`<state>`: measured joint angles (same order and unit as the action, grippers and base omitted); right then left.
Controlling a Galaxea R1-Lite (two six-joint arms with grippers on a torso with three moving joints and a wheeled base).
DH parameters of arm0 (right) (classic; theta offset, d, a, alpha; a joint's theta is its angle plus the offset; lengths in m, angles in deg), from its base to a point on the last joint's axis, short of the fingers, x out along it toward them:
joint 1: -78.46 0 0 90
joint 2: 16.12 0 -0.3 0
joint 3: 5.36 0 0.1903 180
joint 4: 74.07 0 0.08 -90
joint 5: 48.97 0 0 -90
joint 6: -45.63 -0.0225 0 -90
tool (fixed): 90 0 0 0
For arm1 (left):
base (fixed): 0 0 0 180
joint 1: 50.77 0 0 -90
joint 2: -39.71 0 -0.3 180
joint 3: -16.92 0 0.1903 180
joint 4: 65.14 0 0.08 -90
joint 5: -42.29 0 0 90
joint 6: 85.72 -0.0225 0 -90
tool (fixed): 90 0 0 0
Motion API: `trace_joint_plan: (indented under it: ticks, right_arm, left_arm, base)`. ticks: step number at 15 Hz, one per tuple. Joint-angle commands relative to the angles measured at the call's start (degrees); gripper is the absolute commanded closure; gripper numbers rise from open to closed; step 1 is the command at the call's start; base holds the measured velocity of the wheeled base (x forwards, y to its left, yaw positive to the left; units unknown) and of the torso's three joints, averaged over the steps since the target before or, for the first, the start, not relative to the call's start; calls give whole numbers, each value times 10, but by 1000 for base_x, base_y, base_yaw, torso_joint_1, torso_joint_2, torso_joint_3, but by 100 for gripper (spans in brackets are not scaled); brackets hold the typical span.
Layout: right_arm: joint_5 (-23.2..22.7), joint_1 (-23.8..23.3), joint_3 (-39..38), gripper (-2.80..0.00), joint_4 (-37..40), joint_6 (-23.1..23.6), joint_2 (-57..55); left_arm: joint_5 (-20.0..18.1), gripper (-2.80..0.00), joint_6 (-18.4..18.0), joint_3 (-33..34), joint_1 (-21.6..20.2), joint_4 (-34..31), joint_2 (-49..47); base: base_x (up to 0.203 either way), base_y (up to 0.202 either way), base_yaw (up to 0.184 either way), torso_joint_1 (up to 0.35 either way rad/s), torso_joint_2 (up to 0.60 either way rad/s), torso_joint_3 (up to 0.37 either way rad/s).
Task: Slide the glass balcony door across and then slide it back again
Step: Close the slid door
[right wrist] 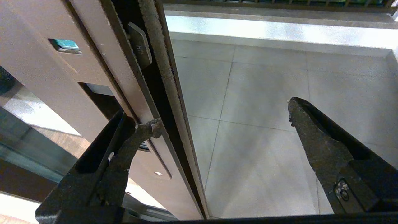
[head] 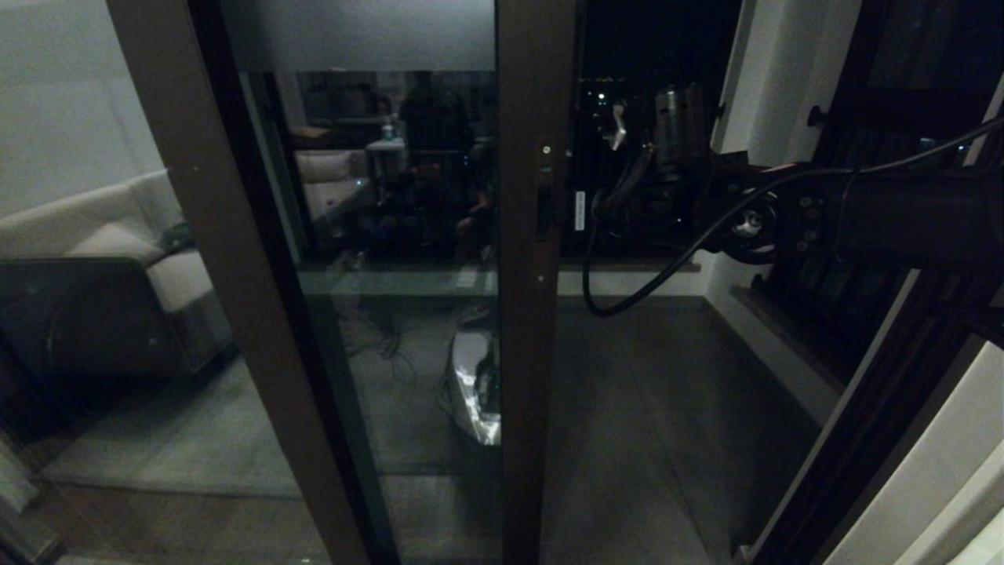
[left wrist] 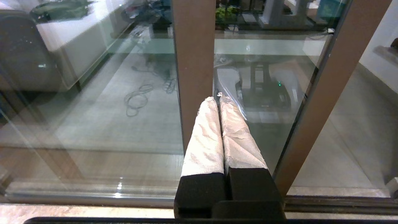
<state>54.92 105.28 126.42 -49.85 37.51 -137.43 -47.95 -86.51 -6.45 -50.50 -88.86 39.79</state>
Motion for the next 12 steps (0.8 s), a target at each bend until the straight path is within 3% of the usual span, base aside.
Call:
trace_joint_plan:
  ticks: [1,12]
  right_arm:
    - [4,-4,-2,-280,0,1,-1]
    - [13,-18,-37,-280,-1,3,19]
  left_arm:
    - [0,0,0,0,0,0,0]
    - [0,0,0,0,0,0,0]
  base:
    - [0,0,0,0,0,0]
    - [0,0,0,0,0,0]
